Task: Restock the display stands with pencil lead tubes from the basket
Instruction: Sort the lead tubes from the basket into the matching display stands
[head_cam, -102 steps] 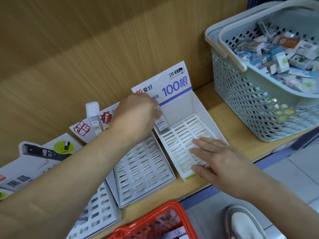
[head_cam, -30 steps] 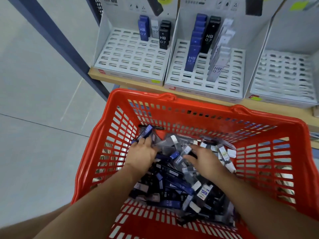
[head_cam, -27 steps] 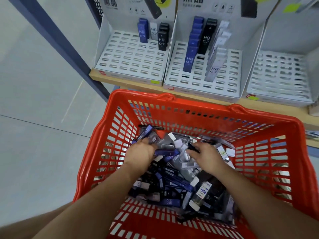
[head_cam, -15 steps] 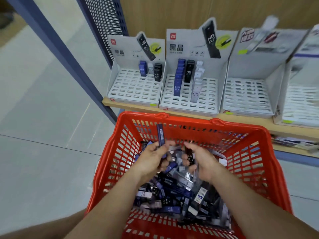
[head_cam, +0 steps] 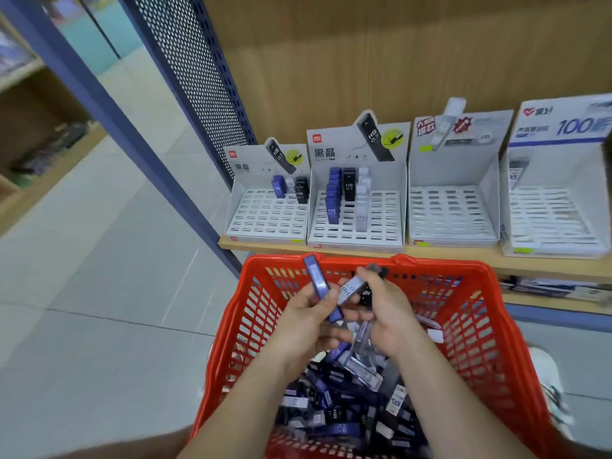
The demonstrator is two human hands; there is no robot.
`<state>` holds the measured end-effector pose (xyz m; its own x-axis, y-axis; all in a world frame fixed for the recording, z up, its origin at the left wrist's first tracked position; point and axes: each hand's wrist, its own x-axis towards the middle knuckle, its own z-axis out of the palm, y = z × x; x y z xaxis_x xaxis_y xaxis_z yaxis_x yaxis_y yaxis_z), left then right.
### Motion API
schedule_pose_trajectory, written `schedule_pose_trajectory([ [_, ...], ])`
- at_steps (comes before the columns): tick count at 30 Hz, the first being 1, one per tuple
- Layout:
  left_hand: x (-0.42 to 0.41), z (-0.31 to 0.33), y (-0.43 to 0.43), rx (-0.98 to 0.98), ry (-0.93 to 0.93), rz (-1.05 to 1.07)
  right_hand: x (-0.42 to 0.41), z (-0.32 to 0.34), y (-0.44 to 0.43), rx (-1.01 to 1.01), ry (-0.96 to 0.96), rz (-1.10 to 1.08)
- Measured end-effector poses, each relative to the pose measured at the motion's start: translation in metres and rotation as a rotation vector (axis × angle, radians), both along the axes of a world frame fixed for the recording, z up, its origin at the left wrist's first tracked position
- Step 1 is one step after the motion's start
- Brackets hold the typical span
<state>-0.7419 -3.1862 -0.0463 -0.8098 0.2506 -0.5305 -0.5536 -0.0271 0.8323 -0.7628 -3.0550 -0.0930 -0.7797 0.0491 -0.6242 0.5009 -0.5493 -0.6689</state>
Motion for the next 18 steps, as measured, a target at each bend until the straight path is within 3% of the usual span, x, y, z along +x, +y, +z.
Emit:
schedule_pose_trajectory([
  [3,-0.014,0.014,-0.013,-0.151,0.087,-0.059,-0.012,0.013,0.002,-0.027,0.056,-0.062],
  [9,-0.051,0.038,-0.031,-0.788,0.746,-0.320,-0.018,0.040,0.010,-0.261,0.166,0.180],
  [12,-0.066,0.057,-0.034,-0.990,0.910,-0.368,-0.018,0.047,0.014,-0.246,0.285,0.323],
  [15,-0.079,0.068,-0.032,-1.031,0.980,-0.383,-0.020,0.049,0.013,-0.129,0.358,0.313],
  [16,-0.082,0.072,-0.031,-0.954,0.902,-0.339,-0.021,0.048,0.012,-0.090,0.367,0.287],
  [18,-0.086,0.082,-0.030,-0.619,0.596,-0.199,-0.023,0.044,0.011,-0.006,0.369,0.231],
])
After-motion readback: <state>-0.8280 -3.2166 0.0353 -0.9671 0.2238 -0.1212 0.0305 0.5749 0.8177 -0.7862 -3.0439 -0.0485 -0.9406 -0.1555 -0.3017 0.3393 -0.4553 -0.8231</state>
